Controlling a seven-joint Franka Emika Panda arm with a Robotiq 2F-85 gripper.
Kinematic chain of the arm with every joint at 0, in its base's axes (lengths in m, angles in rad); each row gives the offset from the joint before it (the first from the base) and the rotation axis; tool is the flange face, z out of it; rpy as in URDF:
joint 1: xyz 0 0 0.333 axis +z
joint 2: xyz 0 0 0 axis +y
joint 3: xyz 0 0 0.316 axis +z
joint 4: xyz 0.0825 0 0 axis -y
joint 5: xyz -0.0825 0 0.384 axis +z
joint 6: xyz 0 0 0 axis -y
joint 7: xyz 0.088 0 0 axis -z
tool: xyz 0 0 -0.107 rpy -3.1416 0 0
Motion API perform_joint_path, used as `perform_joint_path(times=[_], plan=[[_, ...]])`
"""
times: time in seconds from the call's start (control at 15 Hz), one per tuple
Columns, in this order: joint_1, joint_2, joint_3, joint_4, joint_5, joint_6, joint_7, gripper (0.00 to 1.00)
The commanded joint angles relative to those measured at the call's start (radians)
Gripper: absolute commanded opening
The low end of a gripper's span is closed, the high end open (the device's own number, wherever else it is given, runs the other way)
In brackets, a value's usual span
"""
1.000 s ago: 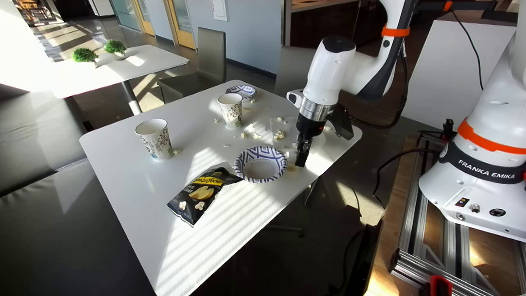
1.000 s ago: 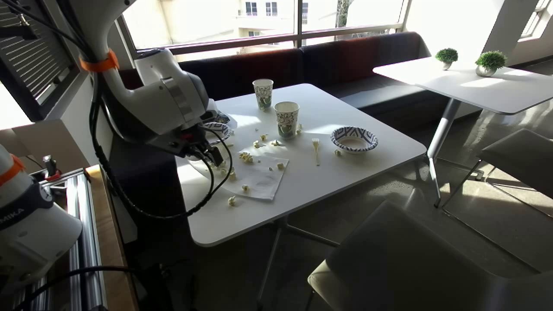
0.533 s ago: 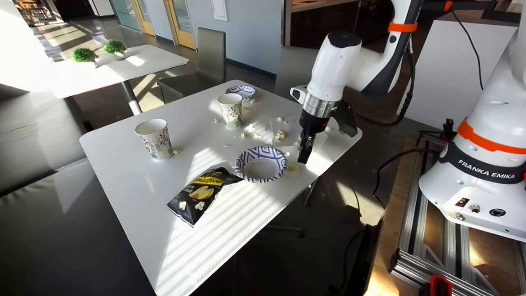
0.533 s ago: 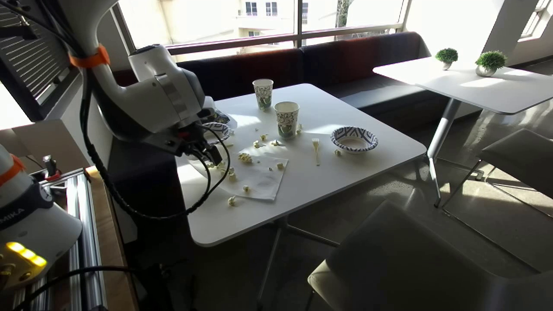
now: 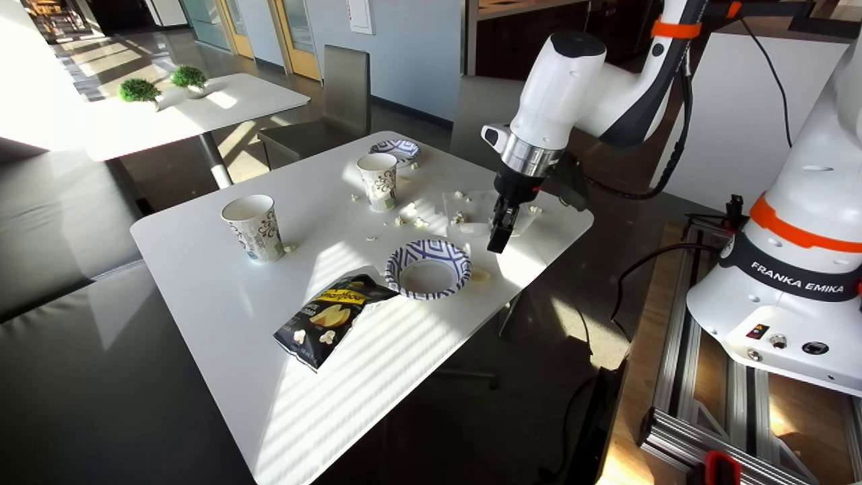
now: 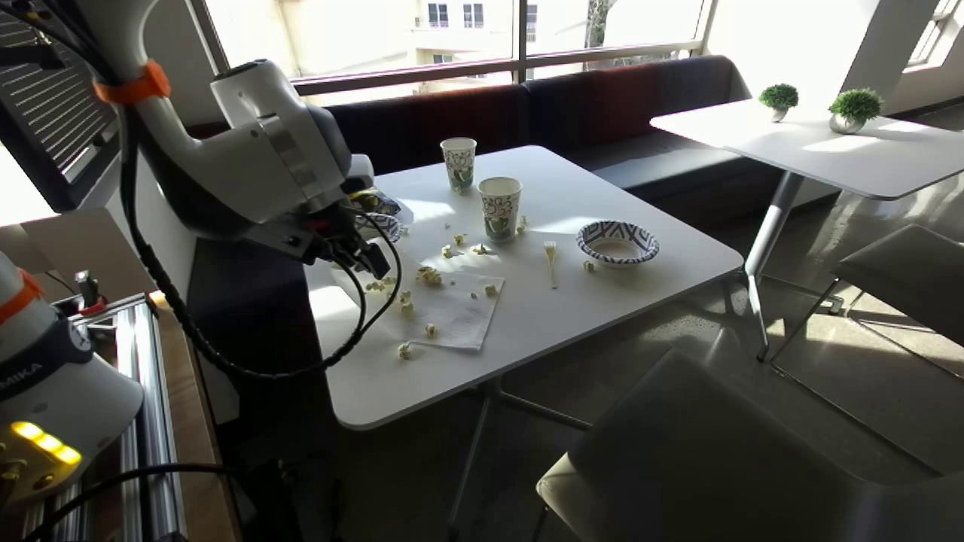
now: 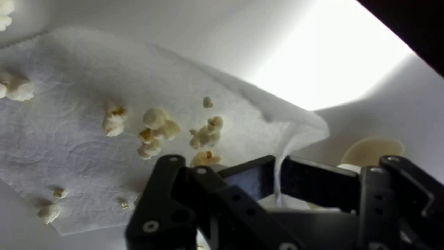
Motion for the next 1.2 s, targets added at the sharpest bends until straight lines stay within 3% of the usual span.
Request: perform_joint_path(times=[0.0,0.07,0.13,0.2,0.8,1.13], plan=[[-0.027,-0.052,-0.028,-0.033,-0.016,0.068,-0.019,0.00],[-0.035,-0.061,-0.037,-0.035,-0.023,0.093,-0.020,0.00],[-0.068,-0.076,-0.026,-0.078,0.139,0.113,-0.196,0.00],[-0.058,-0.064,-0.052,-0.043,0.000,0.146,-0.053,0.00],[-0.094,0.014,-0.109,-0.005,-0.078,0.277,-0.035,0.00],[-0.080,0.091,-0.171,0.064,-0.253,0.368,0.085,0.00]])
